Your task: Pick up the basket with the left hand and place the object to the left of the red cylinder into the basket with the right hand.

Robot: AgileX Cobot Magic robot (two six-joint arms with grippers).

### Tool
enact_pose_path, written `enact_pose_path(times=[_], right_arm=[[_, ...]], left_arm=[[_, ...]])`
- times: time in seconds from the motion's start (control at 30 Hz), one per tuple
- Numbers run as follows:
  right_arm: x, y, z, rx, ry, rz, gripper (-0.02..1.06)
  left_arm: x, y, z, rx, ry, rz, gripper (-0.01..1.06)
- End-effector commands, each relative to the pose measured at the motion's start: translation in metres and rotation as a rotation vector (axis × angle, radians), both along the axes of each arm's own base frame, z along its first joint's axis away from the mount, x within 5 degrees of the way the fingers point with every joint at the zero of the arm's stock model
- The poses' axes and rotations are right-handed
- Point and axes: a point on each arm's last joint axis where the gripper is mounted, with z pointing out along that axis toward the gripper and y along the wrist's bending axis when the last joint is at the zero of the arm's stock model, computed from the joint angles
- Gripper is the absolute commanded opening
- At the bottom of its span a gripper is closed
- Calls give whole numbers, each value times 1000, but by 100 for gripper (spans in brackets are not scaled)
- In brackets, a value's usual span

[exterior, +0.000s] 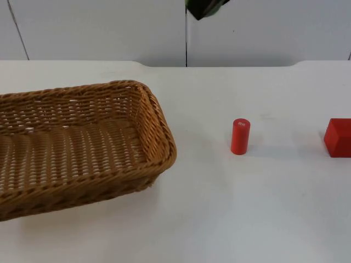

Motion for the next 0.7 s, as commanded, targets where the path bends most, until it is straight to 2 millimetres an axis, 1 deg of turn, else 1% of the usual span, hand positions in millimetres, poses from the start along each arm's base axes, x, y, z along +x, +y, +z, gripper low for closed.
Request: enact_pose_path(times=[0.0,0.03,0.07,0.17,0.23,0.27,0.33,0.43,0.47,0.57,0.63,0.67], right_arm=[[-12,11,7,31,8,31,0],[-19,20,7,32,8,53,0],[-19,20,7,32,8,53,0],[-36,48,3,50,-18,122,0],[-45,66,-5,57,-25,160,0],[-45,66,-5,57,-25,160,0],[-52,82,-17,50,-16,194,0],[-53,100,-46,12,25,219,0],[-53,100,-46,12,25,219,0],[-44,109,-77,-18,59,212,0],[-40,114,-95,-31,86,194,2],[-40,114,-95,-31,86,194,2]], left_arm=[[1,-3,3,-42,-5,18,0],[1,-3,3,-42,-5,18,0],[1,-3,3,-42,-5,18,0],[1,-3,3,-42,-6,16,0],[1,-3,3,-45,-6,17,0],[1,-3,3,-45,-6,17,0],[1,-3,3,-47,-5,17,0],[1,-3,4,-50,-5,18,0],[1,-3,4,-50,-5,18,0],[1,-4,4,-52,-6,19,0],[1,-4,4,-52,-6,19,0],[1,-4,4,-52,-6,19,0]])
